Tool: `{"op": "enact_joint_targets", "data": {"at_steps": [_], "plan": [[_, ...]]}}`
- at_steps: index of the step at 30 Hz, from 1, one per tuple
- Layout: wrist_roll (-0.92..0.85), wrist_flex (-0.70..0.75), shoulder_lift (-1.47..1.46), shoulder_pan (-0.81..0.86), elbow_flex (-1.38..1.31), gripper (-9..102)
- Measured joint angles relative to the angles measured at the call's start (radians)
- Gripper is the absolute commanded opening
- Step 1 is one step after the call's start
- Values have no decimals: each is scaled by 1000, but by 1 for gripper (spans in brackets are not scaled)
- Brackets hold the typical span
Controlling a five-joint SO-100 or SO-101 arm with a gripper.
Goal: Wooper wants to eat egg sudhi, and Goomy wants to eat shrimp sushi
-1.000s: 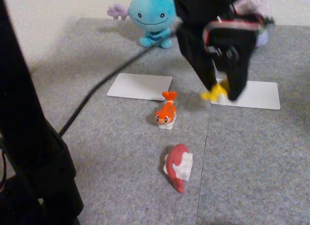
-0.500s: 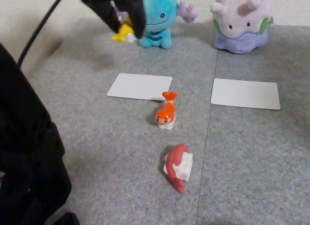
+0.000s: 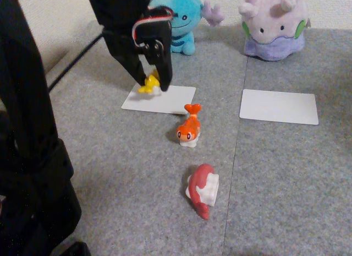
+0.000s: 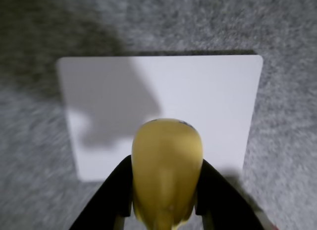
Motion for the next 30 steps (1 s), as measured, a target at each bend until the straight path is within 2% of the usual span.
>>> {"op": "enact_joint_targets", "data": {"at_steps": [5,14,23,30], "plan": [[0,-37,-67,5,0,6],[-2,-55,-78,0,-2,30],[-2,-37,-8,0,0,31],[-63,121,245,0,0,31]]}}
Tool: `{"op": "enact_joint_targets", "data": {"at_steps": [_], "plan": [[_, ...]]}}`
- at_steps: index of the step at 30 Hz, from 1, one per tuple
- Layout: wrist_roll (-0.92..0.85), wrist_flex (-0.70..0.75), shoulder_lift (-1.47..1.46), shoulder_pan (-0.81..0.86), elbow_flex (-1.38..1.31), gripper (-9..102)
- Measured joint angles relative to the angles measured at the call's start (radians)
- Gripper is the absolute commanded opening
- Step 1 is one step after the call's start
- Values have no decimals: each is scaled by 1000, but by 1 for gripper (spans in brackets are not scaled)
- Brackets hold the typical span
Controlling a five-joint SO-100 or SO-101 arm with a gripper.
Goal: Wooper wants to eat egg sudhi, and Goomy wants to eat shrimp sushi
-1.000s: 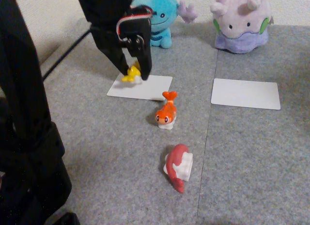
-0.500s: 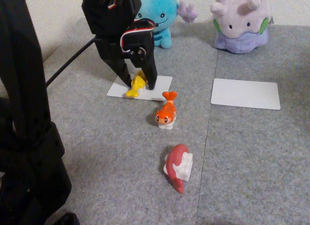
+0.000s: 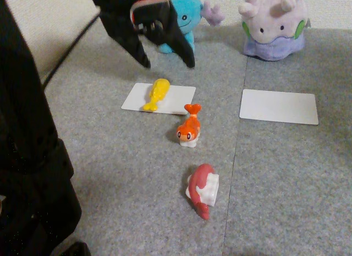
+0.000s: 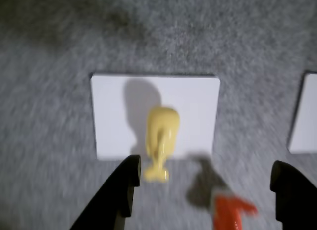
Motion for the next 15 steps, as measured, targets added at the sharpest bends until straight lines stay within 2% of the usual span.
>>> {"op": "enact_joint_targets", "data": {"at_steps": [8,15], "plan": [[-115,295,150,51,0,30],[-288,387,173,222,8,30]]}}
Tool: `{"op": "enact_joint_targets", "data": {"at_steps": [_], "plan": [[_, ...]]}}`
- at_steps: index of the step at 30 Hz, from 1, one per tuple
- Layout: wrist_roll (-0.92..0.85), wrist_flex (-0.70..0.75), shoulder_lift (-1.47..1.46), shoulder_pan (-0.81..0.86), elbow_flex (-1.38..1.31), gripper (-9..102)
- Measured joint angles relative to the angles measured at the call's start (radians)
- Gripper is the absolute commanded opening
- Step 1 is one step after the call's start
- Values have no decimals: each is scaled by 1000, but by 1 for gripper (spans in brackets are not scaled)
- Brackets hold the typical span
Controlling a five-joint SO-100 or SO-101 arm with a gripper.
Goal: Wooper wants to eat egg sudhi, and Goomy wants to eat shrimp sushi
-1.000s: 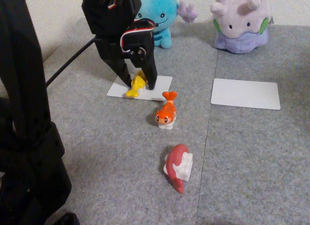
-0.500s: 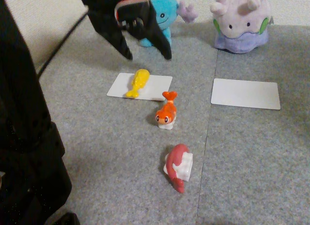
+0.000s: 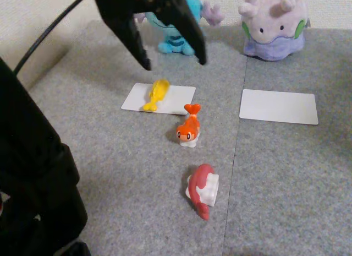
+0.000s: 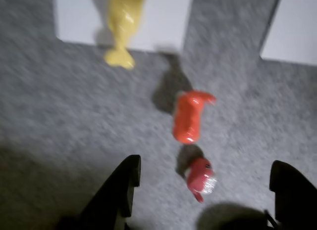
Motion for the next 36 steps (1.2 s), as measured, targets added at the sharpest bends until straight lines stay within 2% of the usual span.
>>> {"op": "enact_joint_targets", "data": {"at_steps": [7,16,22,27,36], "plan": [[-54,-74,0,63,155,30],[-54,-356,2,60,428,30],[-54,-463,-9,71,479,30],[-54,-549,-126,83,482,30],[-34,-572,-178,84,468,13]]}}
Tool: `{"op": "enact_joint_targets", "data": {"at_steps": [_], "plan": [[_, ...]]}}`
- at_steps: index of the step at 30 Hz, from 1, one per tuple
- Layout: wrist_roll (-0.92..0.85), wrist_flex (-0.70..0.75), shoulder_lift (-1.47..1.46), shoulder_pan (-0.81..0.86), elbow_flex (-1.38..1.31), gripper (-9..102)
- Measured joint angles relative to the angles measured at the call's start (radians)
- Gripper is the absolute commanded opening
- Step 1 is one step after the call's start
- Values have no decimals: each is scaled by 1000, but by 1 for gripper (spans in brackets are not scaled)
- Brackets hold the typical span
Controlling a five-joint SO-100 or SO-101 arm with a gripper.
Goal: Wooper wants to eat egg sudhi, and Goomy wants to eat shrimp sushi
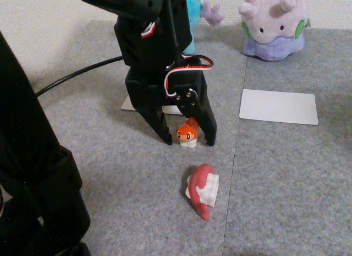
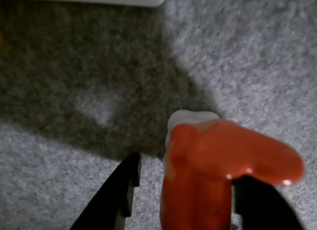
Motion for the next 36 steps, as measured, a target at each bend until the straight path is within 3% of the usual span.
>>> {"op": "enact_joint_targets", "data": {"at_steps": [6,14,28,36], "plan": [[5,-14,-2,3,-6,4],[26,14,46,0,2,4],[20,5,486,-9,3,4],[11,-23,526,49,-89,5]]}}
